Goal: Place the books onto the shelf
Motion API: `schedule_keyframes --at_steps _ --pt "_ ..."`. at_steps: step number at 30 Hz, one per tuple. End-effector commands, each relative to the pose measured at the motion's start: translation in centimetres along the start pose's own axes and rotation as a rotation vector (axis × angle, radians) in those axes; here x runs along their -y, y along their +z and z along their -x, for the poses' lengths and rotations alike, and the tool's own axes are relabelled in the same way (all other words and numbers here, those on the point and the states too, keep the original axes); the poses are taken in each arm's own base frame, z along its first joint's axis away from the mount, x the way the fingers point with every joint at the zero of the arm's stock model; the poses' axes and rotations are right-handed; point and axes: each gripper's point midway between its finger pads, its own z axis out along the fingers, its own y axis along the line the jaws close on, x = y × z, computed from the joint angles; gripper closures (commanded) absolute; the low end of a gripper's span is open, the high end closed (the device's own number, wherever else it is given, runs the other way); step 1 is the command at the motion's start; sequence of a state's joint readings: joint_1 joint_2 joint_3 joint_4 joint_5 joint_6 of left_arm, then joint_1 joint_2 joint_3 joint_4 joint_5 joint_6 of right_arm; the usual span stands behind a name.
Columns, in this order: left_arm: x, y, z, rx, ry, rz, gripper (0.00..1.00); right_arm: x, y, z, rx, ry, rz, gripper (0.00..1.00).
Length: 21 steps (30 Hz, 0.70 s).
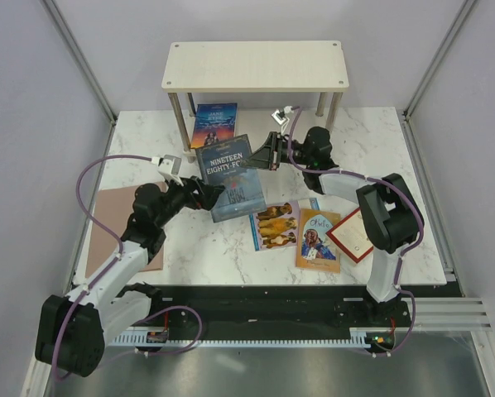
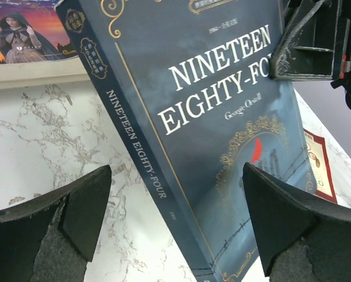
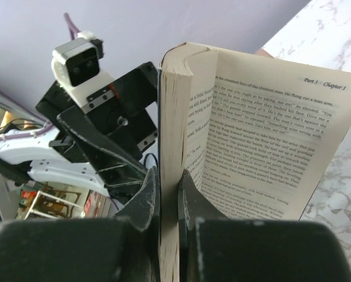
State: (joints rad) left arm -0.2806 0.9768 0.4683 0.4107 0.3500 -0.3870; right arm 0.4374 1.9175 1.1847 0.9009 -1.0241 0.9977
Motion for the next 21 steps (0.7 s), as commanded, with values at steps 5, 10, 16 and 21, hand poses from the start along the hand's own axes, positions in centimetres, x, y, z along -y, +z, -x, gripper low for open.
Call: schedule_keyframes --at_steps 5,10,16,21 --pt "1.3 0.7 1.5 0.100 0.020 -0.102 0.01 -8.3 -0.9 2.7 0.047 -0.169 0.239 1.00" --pt "4.2 1.3 1.3 0.097 0.003 -0.300 0.28 -8.6 -1.4 1.6 0.043 -0.113 0.351 1.00" --pt "6.3 1.7 2.0 0.079 0.009 -0.440 0.60 -7.2 -1.2 0.8 0.037 -0.066 0.304 1.00" --pt "7.6 1.8 2.3 0.042 0.006 -0.520 0.98 -3.9 -0.5 1.2 0.044 -0.229 0.073 0.99"
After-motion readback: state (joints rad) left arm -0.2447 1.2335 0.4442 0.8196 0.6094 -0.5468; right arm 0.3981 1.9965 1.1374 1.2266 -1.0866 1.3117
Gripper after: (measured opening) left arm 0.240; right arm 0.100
